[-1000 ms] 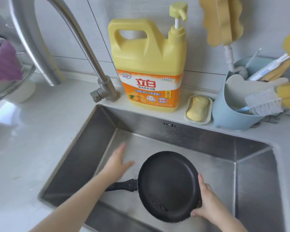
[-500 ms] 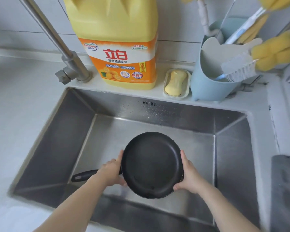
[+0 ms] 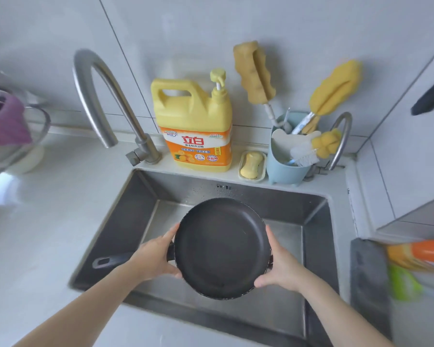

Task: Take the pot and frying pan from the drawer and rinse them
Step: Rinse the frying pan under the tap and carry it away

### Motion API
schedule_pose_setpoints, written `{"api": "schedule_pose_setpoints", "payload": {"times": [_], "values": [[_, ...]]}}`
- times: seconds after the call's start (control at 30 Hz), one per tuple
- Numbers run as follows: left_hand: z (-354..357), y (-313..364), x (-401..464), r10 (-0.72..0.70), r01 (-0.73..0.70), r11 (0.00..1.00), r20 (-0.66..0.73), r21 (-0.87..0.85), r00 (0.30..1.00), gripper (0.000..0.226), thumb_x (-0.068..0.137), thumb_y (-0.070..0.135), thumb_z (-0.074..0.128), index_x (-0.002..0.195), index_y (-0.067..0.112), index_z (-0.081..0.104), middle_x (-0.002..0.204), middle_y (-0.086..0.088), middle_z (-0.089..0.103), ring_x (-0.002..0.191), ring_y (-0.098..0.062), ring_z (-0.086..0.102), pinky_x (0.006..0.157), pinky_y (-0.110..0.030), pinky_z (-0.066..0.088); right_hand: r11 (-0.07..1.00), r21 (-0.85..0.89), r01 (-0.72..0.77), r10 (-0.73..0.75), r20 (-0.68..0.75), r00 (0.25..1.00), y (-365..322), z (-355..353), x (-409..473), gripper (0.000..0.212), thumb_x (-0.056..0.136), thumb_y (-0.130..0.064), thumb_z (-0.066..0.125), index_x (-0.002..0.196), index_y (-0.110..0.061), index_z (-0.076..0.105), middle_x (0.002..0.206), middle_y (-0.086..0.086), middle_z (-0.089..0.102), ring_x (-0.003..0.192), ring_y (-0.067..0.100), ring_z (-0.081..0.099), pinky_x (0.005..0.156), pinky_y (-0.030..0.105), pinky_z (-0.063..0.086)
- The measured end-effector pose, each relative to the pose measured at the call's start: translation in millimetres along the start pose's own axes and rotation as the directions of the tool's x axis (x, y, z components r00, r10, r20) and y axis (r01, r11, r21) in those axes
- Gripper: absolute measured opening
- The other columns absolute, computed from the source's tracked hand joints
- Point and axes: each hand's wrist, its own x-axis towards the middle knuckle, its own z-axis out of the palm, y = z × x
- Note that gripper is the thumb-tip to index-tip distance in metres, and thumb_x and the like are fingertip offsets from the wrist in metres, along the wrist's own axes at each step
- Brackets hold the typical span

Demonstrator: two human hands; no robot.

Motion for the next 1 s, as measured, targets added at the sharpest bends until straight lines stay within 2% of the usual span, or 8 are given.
{"api": "schedule_pose_setpoints", "payload": {"times": [0.1, 0.23, 0.37, 0.57, 0.7, 0.87, 0.93, 1.0], "values": [[-16.8, 19.1, -30.1, 0.045, -0.046, 0.999, -0.075, -0.022, 0.996, 0.121, 0.056, 0.043, 0.081, 0.136, 0.067, -0.006, 0.09, 0.009, 0.069, 0.086, -0.011, 0.064, 0.085, -0.029, 0.051, 0.998, -0.017, 0.061, -0.061, -0.031, 0.998, -20.0, -4.7, -28.6, 0.143, 0.055, -0.025, 0.088, 0.139, -0.061, -0.022, 0.123, -0.02, 0.059, 0.105, 0.007, 0.062, 0.095, 0.028, 0.052], [-33.4, 41.0, -66.2, 0.111, -0.127, 0.99, -0.222, -0.056, 0.969, 0.118, 0.054, 0.041, 0.079, 0.131, 0.075, -0.004, 0.091, 0.008, 0.069, 0.086, -0.011, 0.063, 0.082, -0.022, 0.05, 0.993, -0.033, 0.115, -0.118, -0.104, 0.988, -46.5, -11.3, -70.4, 0.139, 0.06, -0.024, 0.085, 0.138, -0.063, -0.023, 0.139, -0.018, 0.047, 0.121, 0.002, 0.051, 0.088, 0.015, 0.049], [-52.1, 54.3, -85.8, 0.191, -0.212, 0.977, -0.374, -0.016, 0.907, 0.119, 0.057, 0.046, 0.08, 0.141, 0.065, -0.002, 0.091, 0.017, 0.066, 0.088, -0.002, 0.06, 0.083, -0.018, 0.047, 0.973, -0.103, 0.205, -0.224, -0.225, 0.948, -73.3, -16.6, -100.9, 0.137, 0.06, -0.025, 0.085, 0.135, -0.068, -0.021, 0.139, -0.017, 0.046, 0.122, 0.002, 0.052, 0.104, 0.025, 0.043], [-85.9, 56.4, -92.7, 0.267, -0.291, 0.955, -0.584, 0.055, 0.767, 0.119, 0.058, 0.061, 0.077, 0.148, 0.056, -0.001, 0.101, 0.019, 0.063, 0.092, -0.013, 0.056, 0.086, -0.03, 0.046, 0.922, -0.224, 0.315, -0.379, -0.361, 0.852, -116.3, -31.1, -131.3, 0.135, 0.067, -0.022, 0.086, 0.135, -0.069, -0.021, 0.134, -0.019, 0.046, 0.12, -0.003, 0.05, 0.099, 0.022, 0.041], [-104.6, 60.9, -106.3, 0.379, -0.329, 0.917, -0.752, 0.226, 0.539, 0.118, 0.059, 0.077, 0.068, 0.155, 0.032, 0.015, 0.092, 0.008, 0.063, 0.083, -0.02, 0.059, 0.075, -0.035, 0.05, 0.842, -0.388, 0.376, -0.529, -0.455, 0.716, -140.0, -40.3, -144.4, 0.136, 0.068, -0.026, 0.089, 0.135, -0.068, -0.023, 0.154, -0.022, 0.029, 0.135, 0.008, 0.04, 0.11, 0.031, 0.037], [-138.2, 77.8, -133.6, 0.448, -0.225, 0.888, -0.865, 0.401, 0.227, 0.106, 0.068, 0.072, 0.057, 0.15, 0.012, 0.025, 0.084, -0.002, 0.06, 0.075, -0.027, 0.059, 0.063, -0.037, 0.052, 0.648, -0.607, 0.459, -0.761, -0.494, 0.421, -176.2, -50.9, -160.8, 0.135, 0.064, -0.024, 0.088, 0.139, -0.065, -0.017, 0.15, -0.035, 0.009, 0.138, -0.002, 0.029, 0.11, 0.016, 0.024], [-153.9, 83.6, -143.4, 0.487, -0.207, 0.861, -0.87, 0.464, 0.074, 0.097, 0.074, 0.063, 0.06, 0.147, 0.011, 0.023, 0.084, -0.007, 0.061, 0.072, -0.027, 0.058, 0.064, -0.039, 0.052, 0.568, -0.698, 0.436, -0.822, -0.504, 0.264, -191.8, -55.6, -163.9, 0.136, 0.06, -0.023, 0.087, 0.147, -0.054, -0.013, 0.158, -0.018, 0.018, 0.141, 0.004, 0.029, 0.113, 0.014, 0.02], [-171.2, 88.2, -151.4, 0.509, -0.175, 0.842, -0.859, 0.51, -0.05, 0.093, 0.077, 0.056, 0.067, 0.144, 0.009, 0.023, 0.085, -0.012, 0.062, 0.074, -0.029, 0.058, 0.068, -0.041, 0.051, 0.539, -0.728, 0.423, -0.838, -0.514, 0.184, -208.9, -62.0, -167.8, 0.132, 0.059, -0.019, 0.089, 0.152, -0.041, -0.003, 0.149, 0.018, 0.04, 0.135, 0.03, 0.043, 0.112, 0.011, 0.021]]}}
